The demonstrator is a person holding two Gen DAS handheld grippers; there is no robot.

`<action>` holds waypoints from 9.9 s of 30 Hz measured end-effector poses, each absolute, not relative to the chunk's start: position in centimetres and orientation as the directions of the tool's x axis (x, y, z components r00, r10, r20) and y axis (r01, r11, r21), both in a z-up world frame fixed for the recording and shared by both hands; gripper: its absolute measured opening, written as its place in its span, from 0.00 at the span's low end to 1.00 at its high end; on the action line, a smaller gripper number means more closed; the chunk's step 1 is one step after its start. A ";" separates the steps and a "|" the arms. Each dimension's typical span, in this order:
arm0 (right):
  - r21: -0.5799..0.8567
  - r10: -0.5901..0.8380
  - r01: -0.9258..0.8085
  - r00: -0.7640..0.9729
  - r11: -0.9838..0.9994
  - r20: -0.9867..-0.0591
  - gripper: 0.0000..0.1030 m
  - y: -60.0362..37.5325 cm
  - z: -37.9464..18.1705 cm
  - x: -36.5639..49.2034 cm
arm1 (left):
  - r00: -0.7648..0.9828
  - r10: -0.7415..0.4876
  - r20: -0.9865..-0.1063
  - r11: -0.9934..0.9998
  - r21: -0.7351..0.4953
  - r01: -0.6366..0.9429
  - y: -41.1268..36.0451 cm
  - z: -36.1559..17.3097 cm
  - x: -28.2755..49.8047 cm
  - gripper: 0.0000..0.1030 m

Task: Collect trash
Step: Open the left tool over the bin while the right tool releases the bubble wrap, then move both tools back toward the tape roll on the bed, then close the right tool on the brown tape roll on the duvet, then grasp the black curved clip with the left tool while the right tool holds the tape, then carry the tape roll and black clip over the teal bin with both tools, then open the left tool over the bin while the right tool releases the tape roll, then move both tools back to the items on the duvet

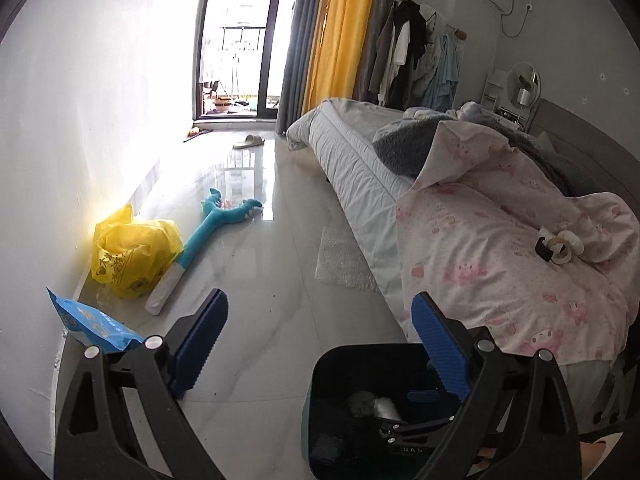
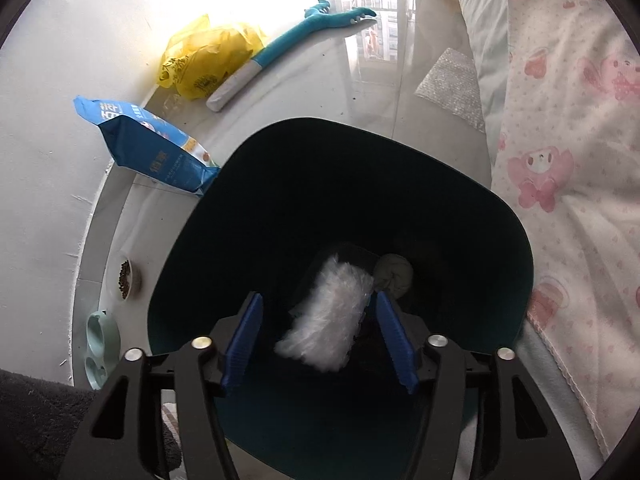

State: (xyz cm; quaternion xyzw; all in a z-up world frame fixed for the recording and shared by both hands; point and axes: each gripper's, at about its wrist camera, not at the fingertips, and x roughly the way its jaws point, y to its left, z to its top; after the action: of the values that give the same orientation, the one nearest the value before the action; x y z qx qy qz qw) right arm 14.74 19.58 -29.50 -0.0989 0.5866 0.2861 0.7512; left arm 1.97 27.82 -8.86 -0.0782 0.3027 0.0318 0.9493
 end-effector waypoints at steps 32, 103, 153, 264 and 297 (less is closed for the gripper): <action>0.175 0.501 -0.580 0.467 0.795 -0.728 0.73 8.6 -13.1 15.0 | 0.884 -0.094 -0.459 0.987 -0.160 0.021 18.1 -3.6 5.7 0.92; 0.147 0.522 -0.595 0.527 0.790 -0.670 0.21 -12.8 -12.4 25.3 | 0.694 -0.377 -0.614 0.924 -0.195 0.329 -0.5 -10.3 20.3 0.92; 0.255 0.520 -0.470 0.614 0.845 -0.594 0.21 -14.8 -8.5 22.9 | 0.631 -0.326 -0.704 0.940 -0.168 0.298 -3.1 -12.0 20.6 0.24; 0.298 0.508 -0.602 0.213 0.741 -0.834 0.66 13.5 -20.9 14.8 | 0.882 -0.082 -0.463 0.988 -0.157 0.009 19.9 -4.2 3.6 0.90; 0.194 0.384 -0.338 0.697 0.921 -0.606 0.80 -9.7 -8.4 20.1 | 0.860 -0.227 -0.457 0.973 -0.145 0.180 8.2 -3.6 11.4 0.93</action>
State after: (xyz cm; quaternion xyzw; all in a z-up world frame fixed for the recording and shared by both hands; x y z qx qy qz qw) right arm 20.10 -9.69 -8.42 0.0339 0.3362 0.1963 0.9205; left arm 11.38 8.20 -3.61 -0.0487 0.2424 -0.1055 0.9632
